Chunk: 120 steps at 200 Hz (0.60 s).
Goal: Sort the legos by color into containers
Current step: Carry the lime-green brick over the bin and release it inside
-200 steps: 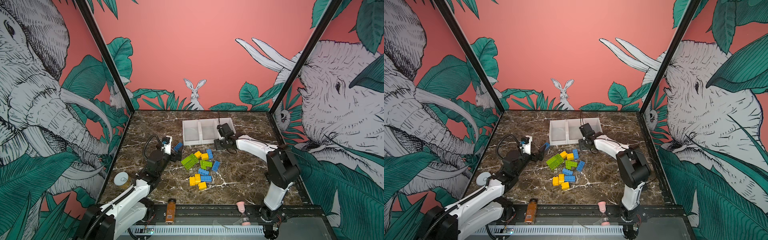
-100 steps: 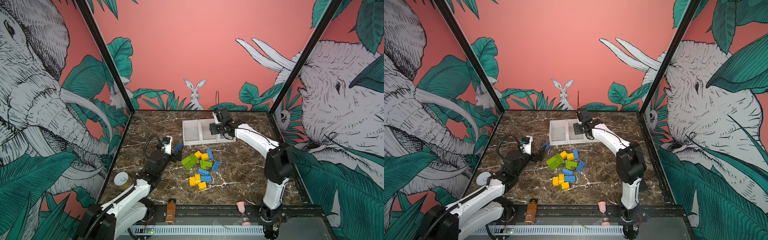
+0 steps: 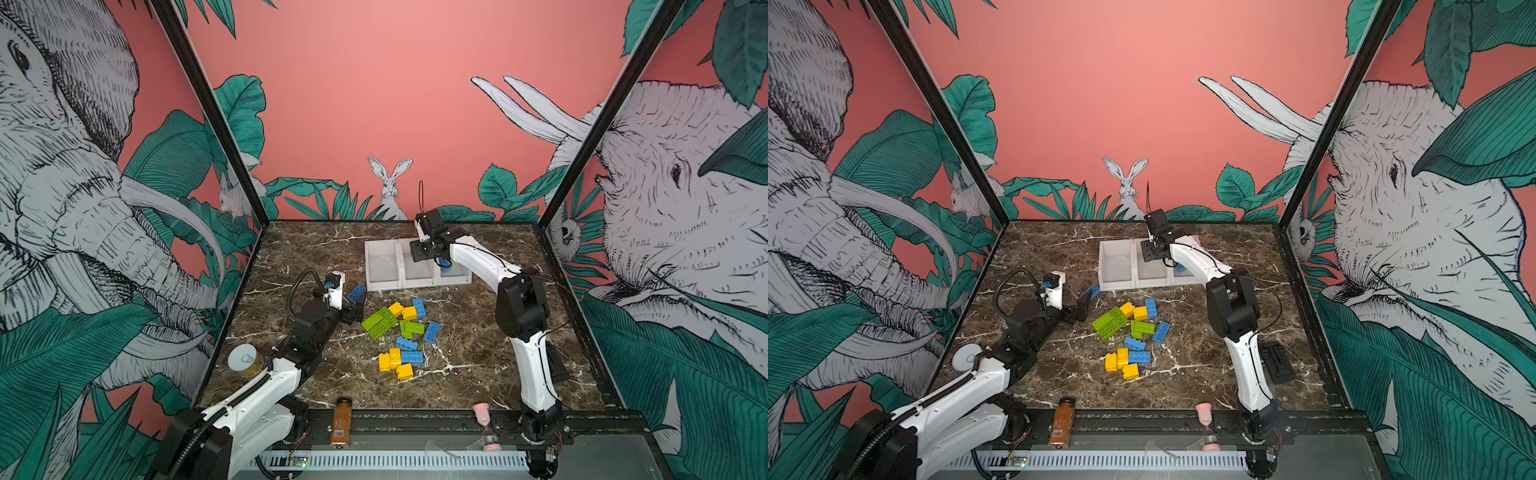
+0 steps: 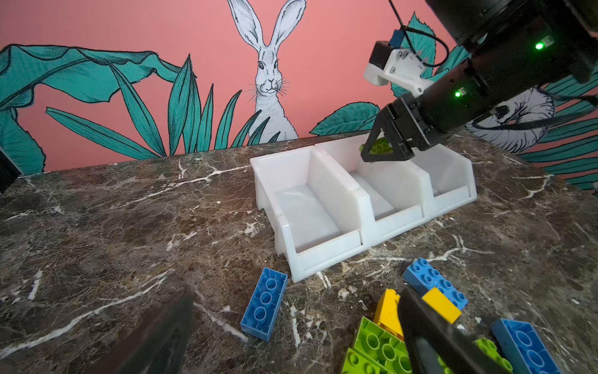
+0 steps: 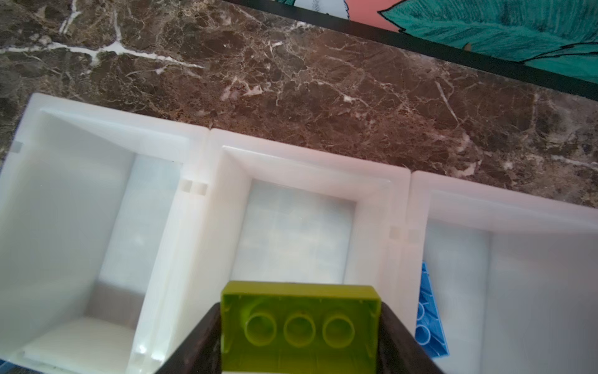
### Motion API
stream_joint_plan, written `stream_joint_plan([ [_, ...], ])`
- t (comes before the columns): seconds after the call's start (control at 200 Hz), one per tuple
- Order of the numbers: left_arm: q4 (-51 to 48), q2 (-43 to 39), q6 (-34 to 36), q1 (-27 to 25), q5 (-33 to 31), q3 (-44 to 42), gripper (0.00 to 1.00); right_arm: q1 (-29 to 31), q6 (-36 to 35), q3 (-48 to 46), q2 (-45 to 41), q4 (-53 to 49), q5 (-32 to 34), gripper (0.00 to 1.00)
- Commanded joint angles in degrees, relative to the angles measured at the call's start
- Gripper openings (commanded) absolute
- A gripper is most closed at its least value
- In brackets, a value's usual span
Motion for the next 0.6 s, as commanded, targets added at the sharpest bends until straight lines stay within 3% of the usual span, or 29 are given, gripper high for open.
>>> stream_joint_plan([
  [0.0, 0.7, 0.0, -0.3, 0.0, -0.2, -0.6, 0.99, -0.3, -0.2, 3.1, 2.3, -1.6, -0.6, 0.55],
  [0.33, 0.6, -0.3, -0.3, 0.0, -0.3, -0.7, 0.99, 0.4, -1.0, 0.5, -1.1, -0.3, -2.9, 0.77],
  [0.5, 0.6, -0.3, -0.4, 0.1, -0.2, -0.7, 0.99, 1.4, -0.6, -7.3, -8.5, 1.2, -2.5, 0.79],
  [0.595, 0.6, -0.1, -0.4, 0.0, -0.3, -0.7, 0.99, 2.1, 1.2, -16.3, -15.2, 3.2, -1.8, 0.76],
])
